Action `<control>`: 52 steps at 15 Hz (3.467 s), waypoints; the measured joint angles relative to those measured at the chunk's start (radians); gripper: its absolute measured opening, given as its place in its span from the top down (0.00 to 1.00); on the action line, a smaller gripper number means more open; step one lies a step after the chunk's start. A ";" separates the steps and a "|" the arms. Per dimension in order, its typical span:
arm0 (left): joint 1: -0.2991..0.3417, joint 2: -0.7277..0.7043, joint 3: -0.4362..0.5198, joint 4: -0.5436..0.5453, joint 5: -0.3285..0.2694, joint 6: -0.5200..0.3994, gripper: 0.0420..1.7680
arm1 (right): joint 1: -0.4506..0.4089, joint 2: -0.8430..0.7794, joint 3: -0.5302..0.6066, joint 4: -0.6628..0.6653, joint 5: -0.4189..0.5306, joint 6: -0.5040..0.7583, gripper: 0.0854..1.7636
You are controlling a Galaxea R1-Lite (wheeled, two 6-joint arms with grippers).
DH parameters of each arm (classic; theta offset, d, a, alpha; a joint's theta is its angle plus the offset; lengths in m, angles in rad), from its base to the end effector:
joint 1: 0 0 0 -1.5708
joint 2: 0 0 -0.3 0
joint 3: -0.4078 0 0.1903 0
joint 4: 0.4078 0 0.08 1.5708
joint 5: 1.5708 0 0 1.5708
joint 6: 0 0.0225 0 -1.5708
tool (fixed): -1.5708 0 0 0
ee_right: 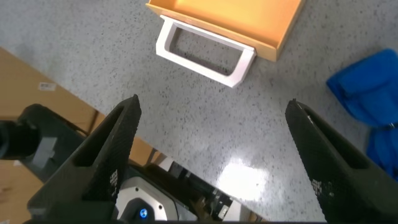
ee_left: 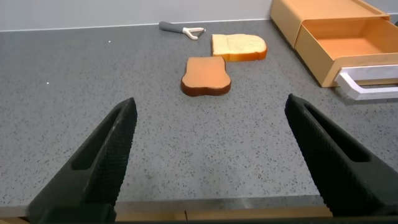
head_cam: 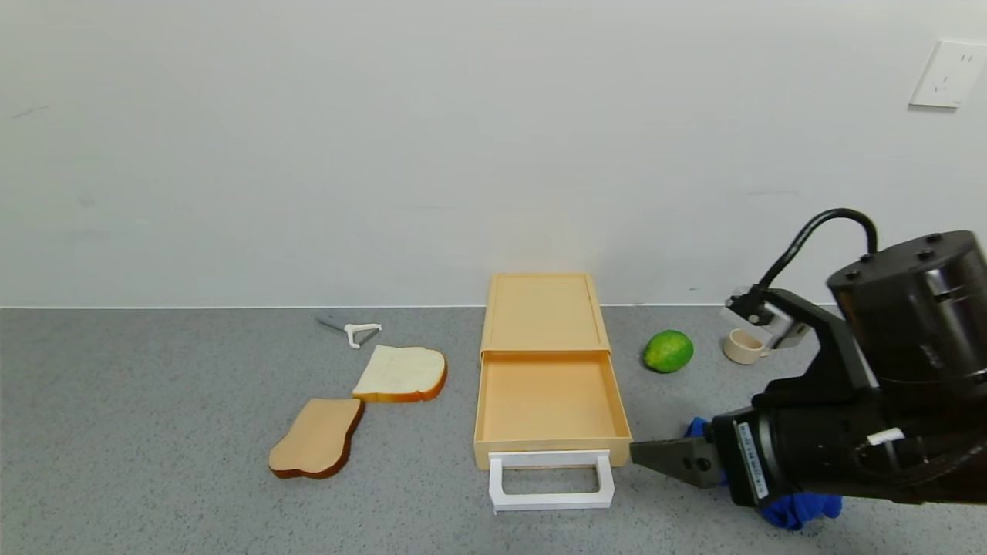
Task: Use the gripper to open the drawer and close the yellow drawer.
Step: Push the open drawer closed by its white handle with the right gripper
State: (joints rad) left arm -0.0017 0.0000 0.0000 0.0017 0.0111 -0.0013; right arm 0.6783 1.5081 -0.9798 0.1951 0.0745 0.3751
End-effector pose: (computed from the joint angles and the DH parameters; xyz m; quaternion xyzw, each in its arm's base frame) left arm -0.0228 0.0003 0.0753 -0.0006 0.0008 0.0047 1.0000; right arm 0.1912 0.1562 0.2087 0.0588 0.3960 0.2748 0.8742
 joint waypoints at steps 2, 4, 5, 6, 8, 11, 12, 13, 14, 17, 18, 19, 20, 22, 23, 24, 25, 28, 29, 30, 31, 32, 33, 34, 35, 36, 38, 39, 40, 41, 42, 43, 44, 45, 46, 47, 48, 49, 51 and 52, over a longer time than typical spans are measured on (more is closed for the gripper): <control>0.000 0.000 0.000 0.000 0.000 0.000 0.03 | 0.042 0.086 -0.045 -0.004 -0.055 0.005 0.03; 0.000 0.000 0.000 0.000 0.000 0.000 0.03 | 0.084 0.169 -0.097 -0.005 -0.102 0.028 0.03; 0.000 0.000 0.000 0.000 0.000 0.000 0.03 | 0.105 0.213 -0.125 -0.005 -0.130 0.044 0.03; 0.000 0.000 0.000 0.000 0.000 0.000 0.03 | 0.123 0.253 -0.150 -0.005 -0.158 0.060 0.03; 0.000 0.000 0.000 0.000 0.000 0.000 0.03 | 0.152 0.331 -0.195 -0.002 -0.214 0.096 0.03; 0.000 0.000 0.000 0.000 0.000 0.000 0.03 | 0.174 0.426 -0.249 0.003 -0.271 0.155 0.03; 0.000 0.000 0.000 0.000 0.000 0.000 0.03 | 0.180 0.456 -0.267 0.007 -0.299 0.179 0.03; 0.000 0.000 0.000 0.000 0.000 0.000 0.03 | 0.187 0.483 -0.287 0.012 -0.329 0.203 0.03; 0.000 0.000 0.000 0.000 -0.001 0.000 0.03 | 0.193 0.508 -0.309 0.027 -0.350 0.226 0.03; 0.000 0.000 0.000 0.000 0.000 0.000 0.03 | 0.197 0.554 -0.362 0.111 -0.362 0.288 0.03; 0.000 0.000 0.000 0.000 0.000 0.000 0.03 | 0.195 0.562 -0.374 0.128 -0.363 0.297 0.03; 0.000 0.000 0.000 0.000 0.000 0.000 0.03 | 0.194 0.568 -0.384 0.141 -0.366 0.308 0.03; 0.000 0.000 0.000 0.000 0.000 0.000 0.03 | 0.195 0.574 -0.393 0.153 -0.367 0.322 0.03; 0.000 0.000 0.000 0.000 0.000 0.000 0.03 | 0.199 0.589 -0.412 0.191 -0.367 0.359 0.03; 0.000 0.000 0.000 0.000 0.000 0.000 0.03 | 0.200 0.597 -0.422 0.207 -0.367 0.382 0.03; 0.000 0.000 0.000 0.000 0.000 0.000 0.03 | 0.200 0.604 -0.431 0.219 -0.366 0.400 0.03; 0.000 0.000 0.000 0.000 0.000 0.000 0.03 | 0.200 0.610 -0.438 0.227 -0.366 0.419 0.03; 0.000 0.000 0.000 0.000 0.000 0.000 0.03 | 0.199 0.621 -0.449 0.231 -0.360 0.474 0.03; 0.000 0.000 0.000 0.000 0.000 0.000 0.03 | 0.197 0.623 -0.450 0.231 -0.350 0.490 0.03; 0.000 0.000 0.000 0.000 0.000 0.000 0.03 | 0.195 0.623 -0.451 0.231 -0.328 0.506 0.03; 0.000 0.000 0.000 0.000 0.000 0.000 0.03 | 0.194 0.624 -0.451 0.236 -0.314 0.522 0.03; 0.000 0.000 0.000 0.000 0.000 0.000 0.03 | 0.194 0.626 -0.454 0.246 -0.309 0.536 0.03; 0.000 0.000 0.000 0.000 0.000 0.000 0.03 | 0.194 0.629 -0.459 0.251 -0.309 0.551 0.03; 0.000 0.000 0.000 0.000 0.000 0.000 0.03 | 0.195 0.633 -0.461 0.254 -0.310 0.560 0.03; 0.000 0.000 0.000 0.000 0.000 0.000 0.03 | 0.195 0.639 -0.463 0.253 -0.314 0.564 0.03; 0.000 0.000 0.000 0.000 0.000 0.000 0.03 | 0.194 0.645 -0.465 0.254 -0.315 0.565 0.03; 0.000 0.000 0.000 0.000 0.000 0.000 0.03 | 0.191 0.658 -0.472 0.256 -0.319 0.593 0.03; 0.000 0.000 0.000 0.000 0.000 0.000 0.03 | 0.191 0.661 -0.475 0.257 -0.320 0.602 0.03; 0.000 0.000 0.000 0.000 0.000 0.000 0.03 | 0.191 0.663 -0.476 0.259 -0.320 0.602 0.03; 0.000 0.000 0.000 0.000 0.000 0.000 0.03 | 0.191 0.661 -0.477 0.260 -0.320 0.602 0.03; 0.000 0.000 0.000 0.000 0.000 0.000 0.03 | 0.189 0.658 -0.477 0.260 -0.320 0.602 0.03; 0.000 0.000 0.000 0.000 0.000 0.000 0.03 | 0.189 0.654 -0.477 0.260 -0.320 0.601 0.03; 0.000 0.000 0.000 0.000 0.000 0.000 0.03 | 0.188 0.649 -0.477 0.260 -0.319 0.599 0.03; 0.000 0.000 0.000 0.000 0.000 0.000 0.03 | 0.188 0.644 -0.477 0.264 -0.319 0.598 0.03; 0.000 0.000 0.000 0.000 0.000 0.000 0.03 | 0.188 0.639 -0.478 0.283 -0.319 0.597 0.03; 0.000 0.000 0.000 0.000 0.000 0.000 0.03 | 0.191 0.633 -0.486 0.304 -0.320 0.594 0.03; 0.000 0.000 0.000 0.000 0.000 0.000 0.03 | 0.194 0.624 -0.492 0.326 -0.321 0.588 0.03; 0.000 0.000 0.000 0.000 -0.001 0.000 0.03 | 0.195 0.612 -0.501 0.340 -0.321 0.579 0.03; 0.000 0.000 0.000 0.000 0.000 0.000 0.03 | 0.193 0.592 -0.506 0.353 -0.344 0.561 0.03; 0.000 0.000 0.000 0.000 0.000 0.000 0.03 | 0.191 0.584 -0.508 0.358 -0.359 0.557 0.03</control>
State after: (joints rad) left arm -0.0017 0.0000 0.0000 0.0017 0.0111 -0.0013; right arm 0.8691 2.0926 -1.4874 0.5528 -0.2847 0.9323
